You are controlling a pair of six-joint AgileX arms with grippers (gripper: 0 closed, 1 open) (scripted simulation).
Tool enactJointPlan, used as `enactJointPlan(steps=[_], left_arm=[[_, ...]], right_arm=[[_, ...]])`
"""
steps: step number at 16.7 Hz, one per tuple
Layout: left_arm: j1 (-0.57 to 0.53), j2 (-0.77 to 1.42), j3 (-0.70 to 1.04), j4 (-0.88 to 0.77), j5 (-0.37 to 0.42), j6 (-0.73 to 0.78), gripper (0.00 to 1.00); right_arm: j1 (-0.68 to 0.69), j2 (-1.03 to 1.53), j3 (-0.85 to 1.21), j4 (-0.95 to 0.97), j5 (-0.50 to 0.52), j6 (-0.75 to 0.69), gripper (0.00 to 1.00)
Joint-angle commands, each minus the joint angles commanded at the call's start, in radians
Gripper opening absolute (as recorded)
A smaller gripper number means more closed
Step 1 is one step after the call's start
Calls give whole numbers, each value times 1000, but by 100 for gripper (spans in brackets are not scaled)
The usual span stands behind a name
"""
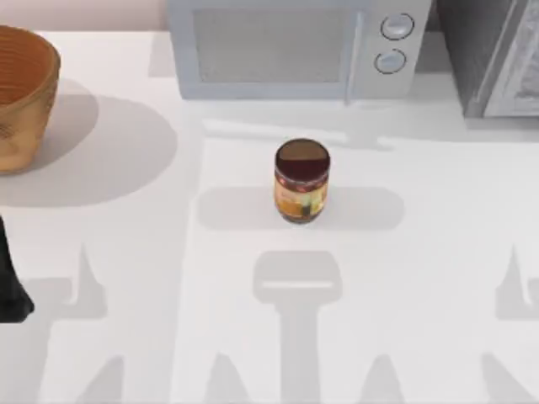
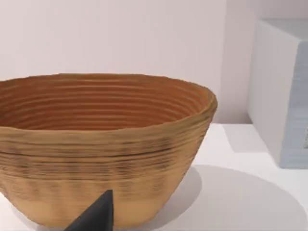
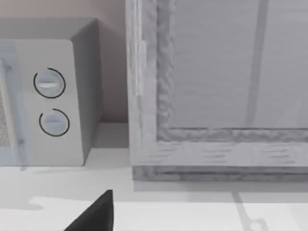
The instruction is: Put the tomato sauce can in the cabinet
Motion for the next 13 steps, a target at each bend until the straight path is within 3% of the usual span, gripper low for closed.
enactJointPlan(steps=[6, 13], left_arm=[[0, 0, 0, 0, 0, 0, 100], [0, 0, 0, 0, 0, 0, 100]], right_arm=[[1, 85, 68, 88, -59, 26, 100], [11, 590, 374, 512, -307, 127, 100]])
